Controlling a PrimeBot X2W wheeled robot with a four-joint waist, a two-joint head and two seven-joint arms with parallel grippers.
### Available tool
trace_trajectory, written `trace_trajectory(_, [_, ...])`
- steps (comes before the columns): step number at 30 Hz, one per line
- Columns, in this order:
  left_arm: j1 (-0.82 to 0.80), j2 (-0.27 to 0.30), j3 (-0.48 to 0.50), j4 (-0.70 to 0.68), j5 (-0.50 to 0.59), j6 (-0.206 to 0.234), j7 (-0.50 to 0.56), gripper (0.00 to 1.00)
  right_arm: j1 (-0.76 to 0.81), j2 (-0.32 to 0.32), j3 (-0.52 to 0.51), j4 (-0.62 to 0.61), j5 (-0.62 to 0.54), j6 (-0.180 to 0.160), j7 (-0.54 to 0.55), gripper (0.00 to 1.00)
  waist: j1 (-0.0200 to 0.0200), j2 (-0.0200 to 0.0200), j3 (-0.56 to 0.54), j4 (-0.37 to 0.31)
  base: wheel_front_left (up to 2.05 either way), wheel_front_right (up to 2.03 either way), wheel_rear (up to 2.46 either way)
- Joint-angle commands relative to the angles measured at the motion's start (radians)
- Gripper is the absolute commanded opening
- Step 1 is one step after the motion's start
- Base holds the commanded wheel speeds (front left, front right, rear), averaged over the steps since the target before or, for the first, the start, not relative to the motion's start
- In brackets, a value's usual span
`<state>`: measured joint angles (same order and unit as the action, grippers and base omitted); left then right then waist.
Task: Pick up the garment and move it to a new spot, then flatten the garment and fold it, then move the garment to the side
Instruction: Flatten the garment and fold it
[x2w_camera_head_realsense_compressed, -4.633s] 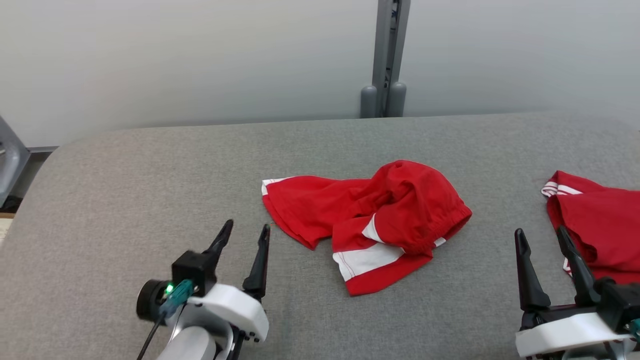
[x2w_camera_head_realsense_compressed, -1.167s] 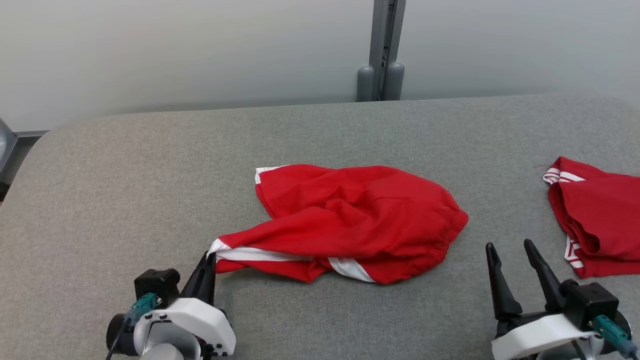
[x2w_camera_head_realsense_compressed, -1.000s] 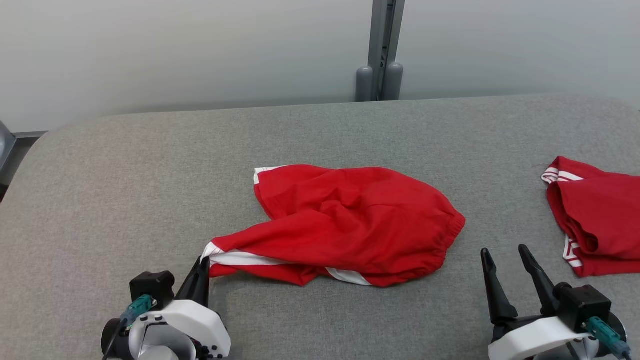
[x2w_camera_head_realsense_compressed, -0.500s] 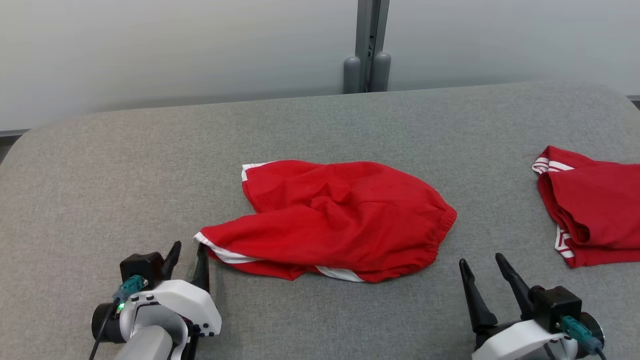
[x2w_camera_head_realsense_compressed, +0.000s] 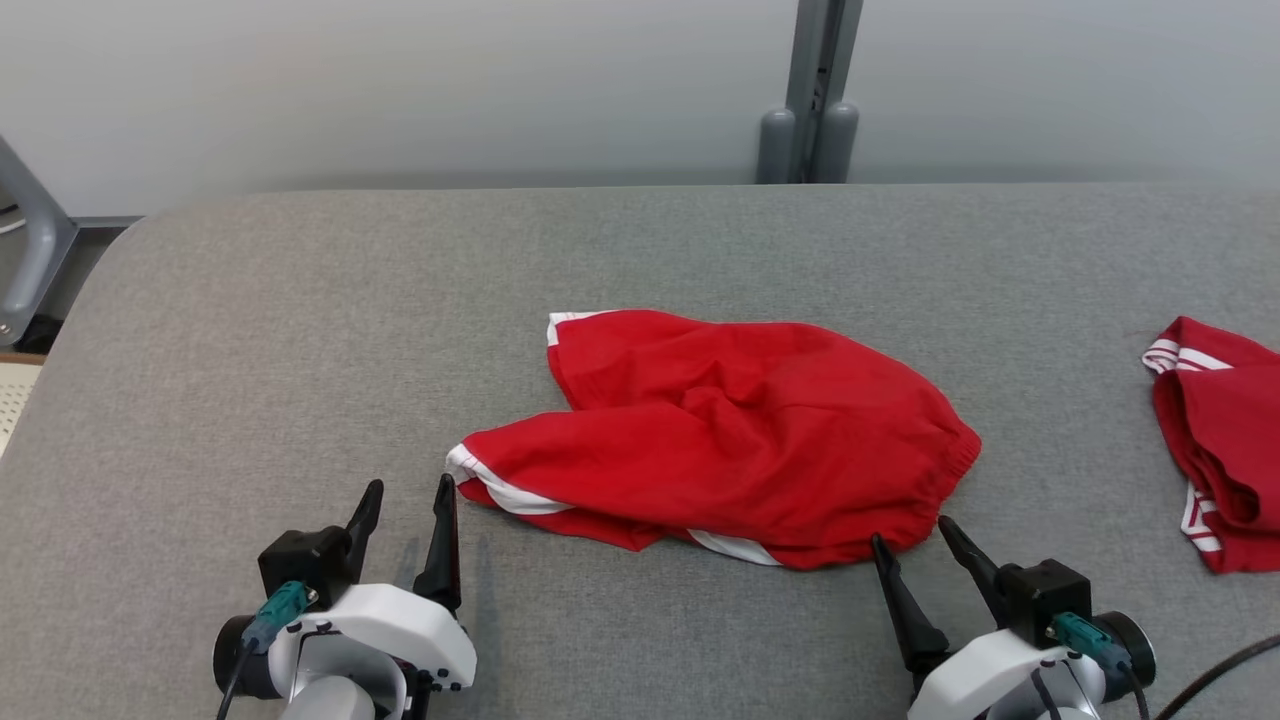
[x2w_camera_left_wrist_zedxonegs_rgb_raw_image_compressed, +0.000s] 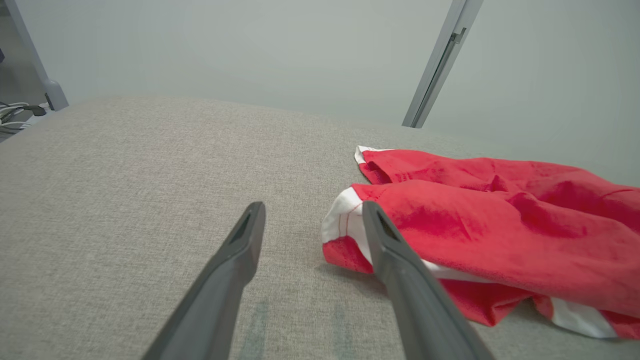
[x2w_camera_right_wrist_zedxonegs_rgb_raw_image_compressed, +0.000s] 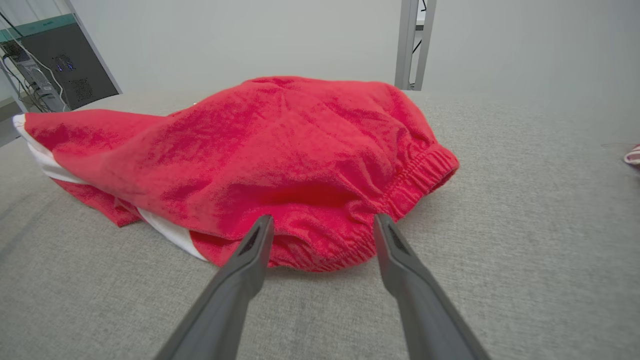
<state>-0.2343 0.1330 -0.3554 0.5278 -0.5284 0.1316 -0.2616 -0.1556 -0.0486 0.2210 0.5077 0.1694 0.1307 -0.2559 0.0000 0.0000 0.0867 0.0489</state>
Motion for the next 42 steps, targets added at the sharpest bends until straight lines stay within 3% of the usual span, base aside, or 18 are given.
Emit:
trace_trajectory(1, [0.017, -0.004, 0.015, -0.019, 0.017, -0.007, -0.004, 1.00, -0.019, -0.005, 0.007, 0.021, -0.011, 0.000, -0.005, 1.00, 0.0000, 0.0000, 0.003, 0.020, 0.00, 0.00, 0.00])
trace_trajectory(4, [0.039, -0.018, 0.036, -0.056, 0.043, -0.012, -0.004, 1.00, -0.049, -0.005, 0.016, 0.082, -0.030, 0.000, -0.007, 1.00, 0.0000, 0.0000, 0.006, 0.042, 0.00, 0.00, 0.00])
trace_trajectory(7, [0.053, -0.031, 0.052, -0.080, 0.065, -0.020, -0.004, 1.00, -0.079, -0.005, 0.020, 0.149, -0.069, 0.000, -0.007, 0.47, 0.0000, 0.0000, 0.008, 0.060, 0.00, 0.00, 0.00])
trace_trajectory(8, [0.057, -0.034, 0.058, -0.086, 0.069, -0.023, -0.004, 1.00, -0.090, -0.005, 0.020, 0.169, -0.091, 0.000, -0.008, 0.42, 0.0000, 0.0000, 0.009, 0.064, 0.00, 0.00, 0.00])
trace_trajectory(11, [0.064, -0.041, 0.072, -0.097, 0.087, -0.029, -0.004, 1.00, -0.116, -0.005, 0.016, 0.215, -0.113, 0.000, -0.009, 0.02, 0.0000, 0.0000, 0.011, 0.072, 0.00, 0.00, 0.00])
trace_trajectory(20, [0.078, -0.061, 0.110, -0.114, 0.117, -0.044, -0.004, 1.00, -0.178, -0.012, 0.015, 0.193, -0.119, 0.000, -0.010, 0.00, 0.0000, 0.0000, 0.014, 0.073, 0.00, 0.00, 0.00])
trace_trajectory(31, [0.067, -0.076, 0.119, -0.121, 0.127, -0.066, -0.004, 1.00, -0.345, -0.118, 0.120, 0.126, -0.088, 0.000, 0.060, 0.00, 0.0000, 0.0000, 0.044, 0.110, 0.00, 0.00, 0.00])
trace_trajectory(38, [0.038, -0.080, 0.099, -0.133, 0.115, -0.072, -0.004, 1.00, -0.501, -0.183, 0.174, 0.203, -0.052, 0.000, 0.128, 0.00, 0.0000, 0.0000, 0.088, 0.169, 0.00, 0.00, 0.00])
trace_trajectory(42, [0.026, -0.080, 0.076, -0.143, 0.094, -0.061, -0.004, 1.00, -0.574, -0.187, 0.214, 0.282, -0.017, 0.000, 0.135, 0.00, 0.0000, 0.0000, 0.113, 0.192, 0.00, 0.00, 0.00])
